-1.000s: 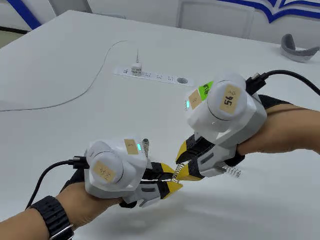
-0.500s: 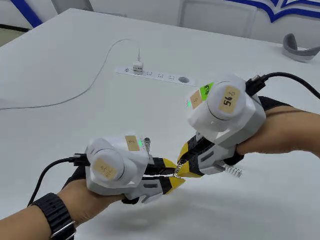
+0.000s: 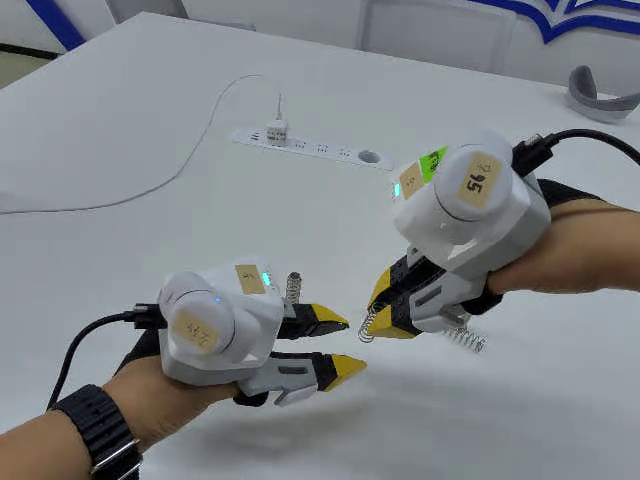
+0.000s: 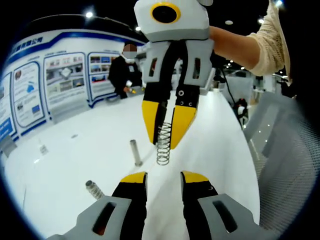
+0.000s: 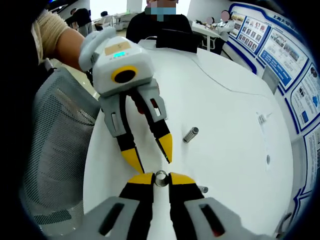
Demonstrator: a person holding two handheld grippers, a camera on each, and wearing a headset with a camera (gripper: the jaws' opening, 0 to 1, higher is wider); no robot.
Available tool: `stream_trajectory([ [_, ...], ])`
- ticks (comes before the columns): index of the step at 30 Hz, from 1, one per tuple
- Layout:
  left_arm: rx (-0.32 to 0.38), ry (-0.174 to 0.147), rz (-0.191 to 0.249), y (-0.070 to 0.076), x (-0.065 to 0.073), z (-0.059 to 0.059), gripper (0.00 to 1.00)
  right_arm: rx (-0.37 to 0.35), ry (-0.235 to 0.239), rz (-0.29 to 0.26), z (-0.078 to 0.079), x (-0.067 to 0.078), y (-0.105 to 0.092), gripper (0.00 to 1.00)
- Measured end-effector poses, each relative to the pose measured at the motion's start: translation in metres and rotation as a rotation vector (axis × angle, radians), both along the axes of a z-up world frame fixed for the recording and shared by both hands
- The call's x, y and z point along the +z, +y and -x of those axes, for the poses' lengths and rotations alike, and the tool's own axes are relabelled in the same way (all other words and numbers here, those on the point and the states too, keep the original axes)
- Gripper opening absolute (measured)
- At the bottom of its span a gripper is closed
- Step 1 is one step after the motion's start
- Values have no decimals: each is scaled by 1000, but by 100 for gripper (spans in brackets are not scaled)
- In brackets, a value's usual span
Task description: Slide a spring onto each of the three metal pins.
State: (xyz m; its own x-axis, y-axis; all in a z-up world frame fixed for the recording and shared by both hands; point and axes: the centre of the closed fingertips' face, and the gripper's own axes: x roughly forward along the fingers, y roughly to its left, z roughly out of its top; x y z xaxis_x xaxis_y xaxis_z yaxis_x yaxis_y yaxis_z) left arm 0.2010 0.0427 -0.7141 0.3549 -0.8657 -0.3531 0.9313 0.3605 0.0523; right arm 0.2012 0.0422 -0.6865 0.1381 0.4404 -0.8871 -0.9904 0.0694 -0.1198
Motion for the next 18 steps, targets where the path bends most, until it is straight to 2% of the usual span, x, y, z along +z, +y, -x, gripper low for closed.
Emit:
stream_trajectory([
  [11,37,26,11,16,-6,1,35,-63,-31,-7,-20,11,-18,12],
  [18,75,36,18,31,-6,-1,37,-102,-52,-16,-33,20,-27,12],
])
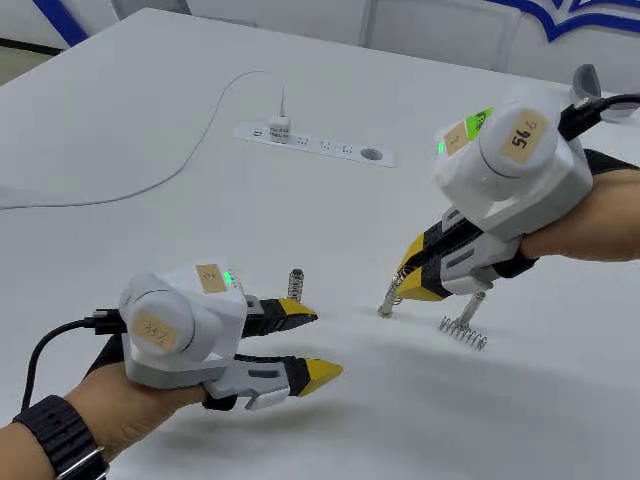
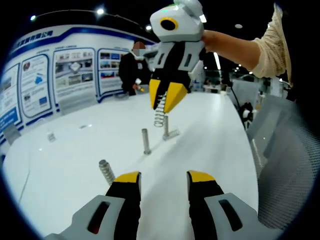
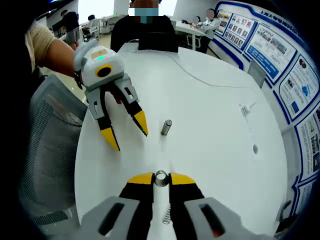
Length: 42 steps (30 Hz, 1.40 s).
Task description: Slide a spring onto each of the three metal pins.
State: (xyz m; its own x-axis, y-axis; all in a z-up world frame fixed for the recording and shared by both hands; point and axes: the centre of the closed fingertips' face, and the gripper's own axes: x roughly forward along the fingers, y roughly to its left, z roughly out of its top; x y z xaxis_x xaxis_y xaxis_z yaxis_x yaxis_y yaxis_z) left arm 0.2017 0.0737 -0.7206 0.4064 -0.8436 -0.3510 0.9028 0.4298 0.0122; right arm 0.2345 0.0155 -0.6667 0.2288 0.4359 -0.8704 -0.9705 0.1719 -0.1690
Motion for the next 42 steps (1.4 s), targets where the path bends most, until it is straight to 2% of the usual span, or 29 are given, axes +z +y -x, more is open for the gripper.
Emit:
stream_trajectory([
  [8,52,7,8,16,0,-4,40,-37,-13,2,-17,3,-7,12],
  [18,115,17,17,33,0,-8,45,-59,8,15,-30,-10,-10,12],
  [33,159,29,21,43,-2,-14,53,-56,36,41,-35,-25,-8,12],
  [42,170,37,22,45,-1,-16,56,-52,40,40,-36,-25,-3,12],
])
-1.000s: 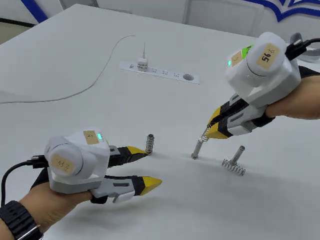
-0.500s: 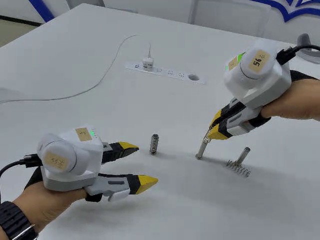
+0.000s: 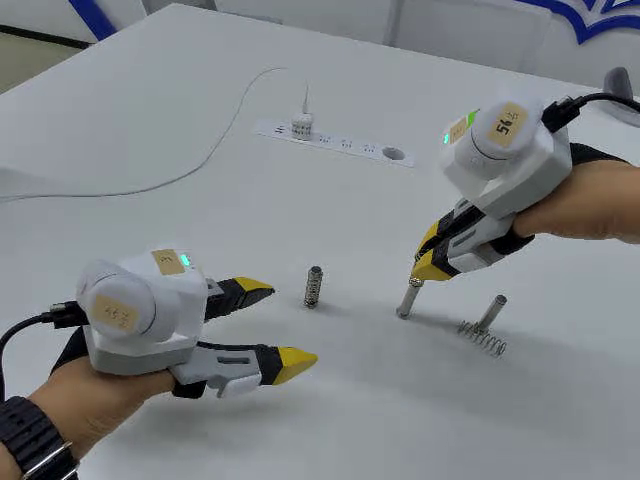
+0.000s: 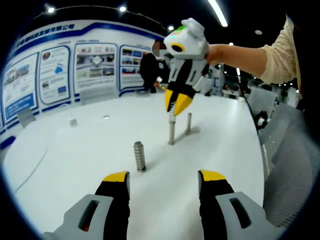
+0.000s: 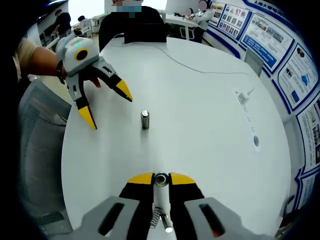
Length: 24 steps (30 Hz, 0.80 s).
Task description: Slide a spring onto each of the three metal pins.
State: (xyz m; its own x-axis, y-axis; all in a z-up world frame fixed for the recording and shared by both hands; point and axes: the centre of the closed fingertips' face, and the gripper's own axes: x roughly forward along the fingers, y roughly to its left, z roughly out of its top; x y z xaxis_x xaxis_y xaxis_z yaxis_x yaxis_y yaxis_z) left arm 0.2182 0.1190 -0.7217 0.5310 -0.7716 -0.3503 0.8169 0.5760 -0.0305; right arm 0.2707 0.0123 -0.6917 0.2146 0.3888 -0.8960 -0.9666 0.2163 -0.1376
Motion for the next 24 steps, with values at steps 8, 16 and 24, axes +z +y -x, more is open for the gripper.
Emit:
stream_trajectory([
  [8,2,2,0,1,0,0,56,-16,10,-3,-1,0,-5,12],
  [16,2,2,-2,1,0,-1,55,-30,22,-8,-1,0,-7,12],
  [24,1,2,-3,1,0,-1,54,-25,27,8,-1,-6,-6,12],
])
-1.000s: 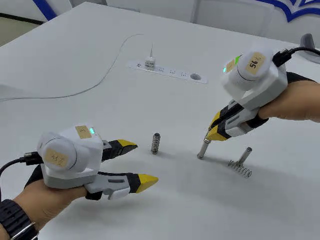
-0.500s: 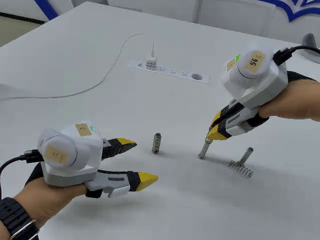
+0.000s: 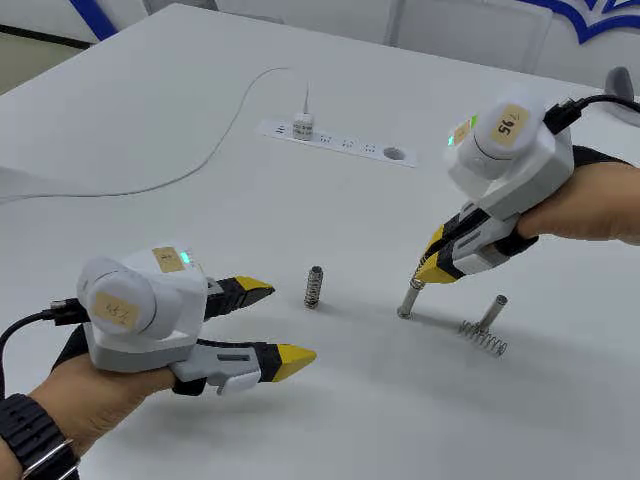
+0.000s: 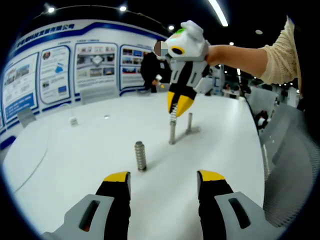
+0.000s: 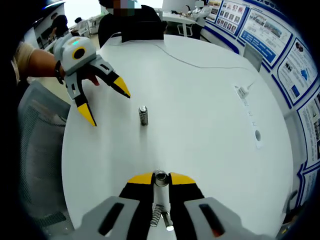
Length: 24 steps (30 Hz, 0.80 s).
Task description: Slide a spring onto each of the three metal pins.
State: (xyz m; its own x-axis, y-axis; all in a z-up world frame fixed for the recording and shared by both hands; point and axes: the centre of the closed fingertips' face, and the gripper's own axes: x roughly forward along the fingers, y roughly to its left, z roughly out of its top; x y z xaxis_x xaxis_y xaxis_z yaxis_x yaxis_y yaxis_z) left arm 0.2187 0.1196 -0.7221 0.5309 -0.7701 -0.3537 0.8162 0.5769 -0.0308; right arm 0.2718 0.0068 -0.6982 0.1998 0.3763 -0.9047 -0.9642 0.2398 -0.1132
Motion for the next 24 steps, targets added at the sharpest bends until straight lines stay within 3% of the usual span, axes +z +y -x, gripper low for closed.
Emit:
stream_trajectory([
  [24,4,-3,4,0,2,-1,55,-39,54,16,1,-39,2,12],
])
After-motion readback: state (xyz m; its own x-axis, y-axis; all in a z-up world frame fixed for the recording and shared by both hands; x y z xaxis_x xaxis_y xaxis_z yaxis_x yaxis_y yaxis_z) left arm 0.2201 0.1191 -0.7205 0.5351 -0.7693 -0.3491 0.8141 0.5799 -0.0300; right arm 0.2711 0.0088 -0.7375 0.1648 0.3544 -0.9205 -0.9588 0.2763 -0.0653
